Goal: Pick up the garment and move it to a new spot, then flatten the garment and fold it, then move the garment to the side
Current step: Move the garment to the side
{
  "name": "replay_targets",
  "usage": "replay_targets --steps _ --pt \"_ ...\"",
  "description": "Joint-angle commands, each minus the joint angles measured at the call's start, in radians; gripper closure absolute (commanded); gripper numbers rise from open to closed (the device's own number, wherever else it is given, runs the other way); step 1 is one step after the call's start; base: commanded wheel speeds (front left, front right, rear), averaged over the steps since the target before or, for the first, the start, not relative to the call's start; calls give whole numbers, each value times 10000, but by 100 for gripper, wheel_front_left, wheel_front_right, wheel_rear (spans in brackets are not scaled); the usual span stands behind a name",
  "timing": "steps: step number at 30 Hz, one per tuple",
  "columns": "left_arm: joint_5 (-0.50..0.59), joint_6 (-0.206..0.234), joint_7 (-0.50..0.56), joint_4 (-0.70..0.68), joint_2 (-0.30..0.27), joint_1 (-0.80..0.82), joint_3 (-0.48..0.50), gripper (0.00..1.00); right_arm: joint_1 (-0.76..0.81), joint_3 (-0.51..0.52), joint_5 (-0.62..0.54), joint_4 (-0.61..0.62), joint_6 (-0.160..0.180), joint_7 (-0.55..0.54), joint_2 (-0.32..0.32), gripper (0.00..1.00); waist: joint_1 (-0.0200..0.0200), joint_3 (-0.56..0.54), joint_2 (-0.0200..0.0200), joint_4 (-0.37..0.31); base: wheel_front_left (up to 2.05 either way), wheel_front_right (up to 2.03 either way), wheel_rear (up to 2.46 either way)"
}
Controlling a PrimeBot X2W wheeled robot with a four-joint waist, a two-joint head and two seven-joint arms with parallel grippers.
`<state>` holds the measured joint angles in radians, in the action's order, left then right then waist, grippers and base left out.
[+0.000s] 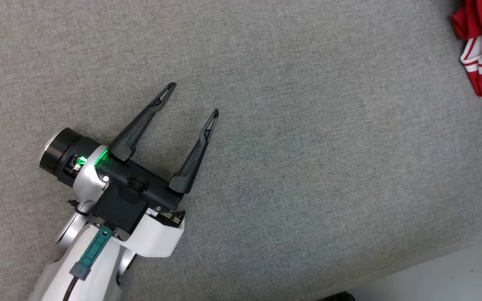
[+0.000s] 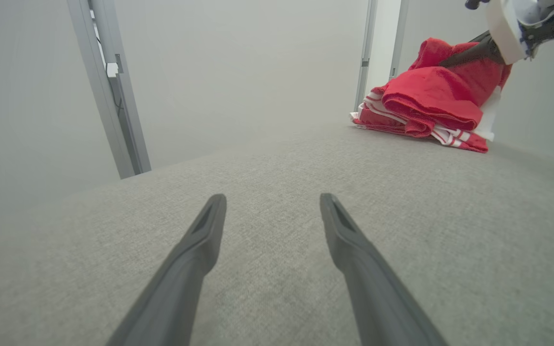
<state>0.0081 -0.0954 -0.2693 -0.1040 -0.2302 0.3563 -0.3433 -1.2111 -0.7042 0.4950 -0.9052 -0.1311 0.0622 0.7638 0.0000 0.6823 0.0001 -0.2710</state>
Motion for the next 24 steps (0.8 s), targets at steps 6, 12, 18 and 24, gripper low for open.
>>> replay_targets --steps 6,12,18,24 --pt "-74 155 115 482 -408 -155 203 0 -424 471 -862 -1152 4 281 -527 0 0 125 -1 120 0 0 0" --pt "-130 163 126 567 -392 -223 134 0 -777 759 -1553 -1821 4 679 -910 0 0 -43 -1 149 0 0 0" --pt "-215 188 88 495 -144 -193 68 0 -1051 1105 -1619 -1941 4 1130 -1271 0 0 -451 -1 211 0 0 0" --pt "-297 195 62 440 169 -216 75 0 -900 1358 -1273 -1250 4 1645 -1605 0 0 -1243 -1 413 0 0 0"
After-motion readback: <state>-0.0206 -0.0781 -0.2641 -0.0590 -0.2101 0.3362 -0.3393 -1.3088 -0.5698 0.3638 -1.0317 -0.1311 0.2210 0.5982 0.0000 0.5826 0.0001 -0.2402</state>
